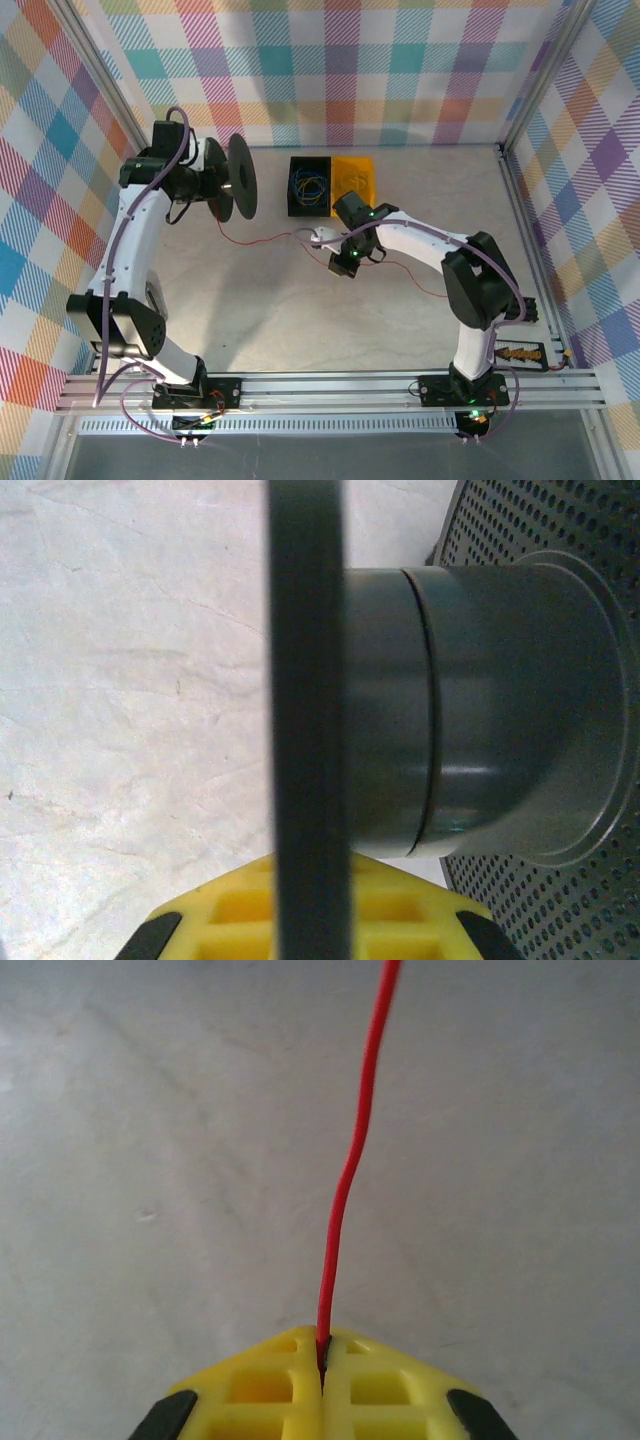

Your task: Wrap the cables

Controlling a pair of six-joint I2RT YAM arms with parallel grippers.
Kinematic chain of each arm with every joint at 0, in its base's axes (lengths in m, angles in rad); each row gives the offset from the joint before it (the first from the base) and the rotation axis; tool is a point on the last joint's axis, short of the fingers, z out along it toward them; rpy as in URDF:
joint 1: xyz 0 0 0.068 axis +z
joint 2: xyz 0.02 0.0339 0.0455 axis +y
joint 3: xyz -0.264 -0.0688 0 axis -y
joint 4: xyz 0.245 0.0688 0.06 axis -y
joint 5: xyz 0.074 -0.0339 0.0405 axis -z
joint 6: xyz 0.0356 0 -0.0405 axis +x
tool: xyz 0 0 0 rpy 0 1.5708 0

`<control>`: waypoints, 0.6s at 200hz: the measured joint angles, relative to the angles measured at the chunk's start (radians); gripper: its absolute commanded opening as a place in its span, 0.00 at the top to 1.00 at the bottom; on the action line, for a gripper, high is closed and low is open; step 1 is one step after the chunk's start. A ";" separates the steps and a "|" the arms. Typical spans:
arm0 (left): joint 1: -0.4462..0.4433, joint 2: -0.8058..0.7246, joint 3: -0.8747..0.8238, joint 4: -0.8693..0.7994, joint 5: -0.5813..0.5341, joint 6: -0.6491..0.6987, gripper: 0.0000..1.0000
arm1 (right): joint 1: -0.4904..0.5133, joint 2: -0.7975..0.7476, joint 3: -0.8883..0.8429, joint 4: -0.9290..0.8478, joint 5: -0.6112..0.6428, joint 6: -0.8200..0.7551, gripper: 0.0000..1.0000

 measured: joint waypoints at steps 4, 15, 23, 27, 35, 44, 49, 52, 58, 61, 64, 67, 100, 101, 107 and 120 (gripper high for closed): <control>0.000 -0.010 -0.005 0.000 0.008 0.000 1.00 | -0.003 0.016 0.022 -0.002 0.003 0.000 1.00; 0.003 -0.035 -0.016 0.000 0.025 0.003 1.00 | -0.010 0.059 0.082 -0.006 0.018 0.000 1.00; 0.007 -0.056 -0.020 0.000 0.039 0.005 1.00 | -0.014 0.090 0.126 -0.012 0.024 0.000 1.00; 0.010 -0.065 -0.021 0.000 0.045 0.006 1.00 | -0.018 0.107 0.150 -0.016 0.027 0.000 1.00; 0.016 -0.085 -0.021 0.000 0.054 0.007 1.00 | -0.023 0.141 0.196 -0.021 0.034 0.000 1.00; 0.027 -0.110 -0.021 0.000 0.068 0.007 1.00 | -0.029 0.180 0.244 -0.027 0.039 0.000 1.00; 0.034 -0.123 -0.021 0.000 0.074 0.007 1.00 | -0.032 0.198 0.265 -0.029 0.041 0.000 1.00; 0.038 -0.132 -0.021 0.000 0.078 0.008 1.00 | -0.034 0.208 0.276 -0.031 0.042 0.000 1.00; 0.047 -0.150 -0.021 -0.001 0.087 0.008 1.00 | -0.038 0.228 0.298 -0.038 0.043 0.000 1.00; 0.051 -0.158 -0.021 -0.002 0.090 0.008 1.00 | -0.039 0.238 0.311 -0.043 0.044 0.000 1.00; 0.054 -0.166 -0.021 -0.003 0.095 0.008 1.00 | -0.041 0.249 0.320 -0.047 0.045 0.000 1.00; 0.057 -0.173 -0.021 -0.005 0.098 0.008 1.00 | -0.043 0.256 0.330 -0.050 0.045 0.000 1.00; 0.068 -0.240 -0.025 -0.047 0.181 0.030 1.00 | -0.071 0.344 0.458 -0.097 0.046 0.011 1.00; 0.068 -0.241 -0.026 -0.048 0.183 0.031 1.00 | -0.073 0.348 0.465 -0.100 0.045 0.012 1.00; 0.068 -0.254 -0.034 -0.060 0.205 0.043 1.00 | -0.082 0.361 0.493 -0.112 0.045 0.017 1.00; 0.069 -0.280 -0.058 -0.091 0.251 0.071 1.00 | -0.109 0.393 0.566 -0.135 0.047 0.031 1.00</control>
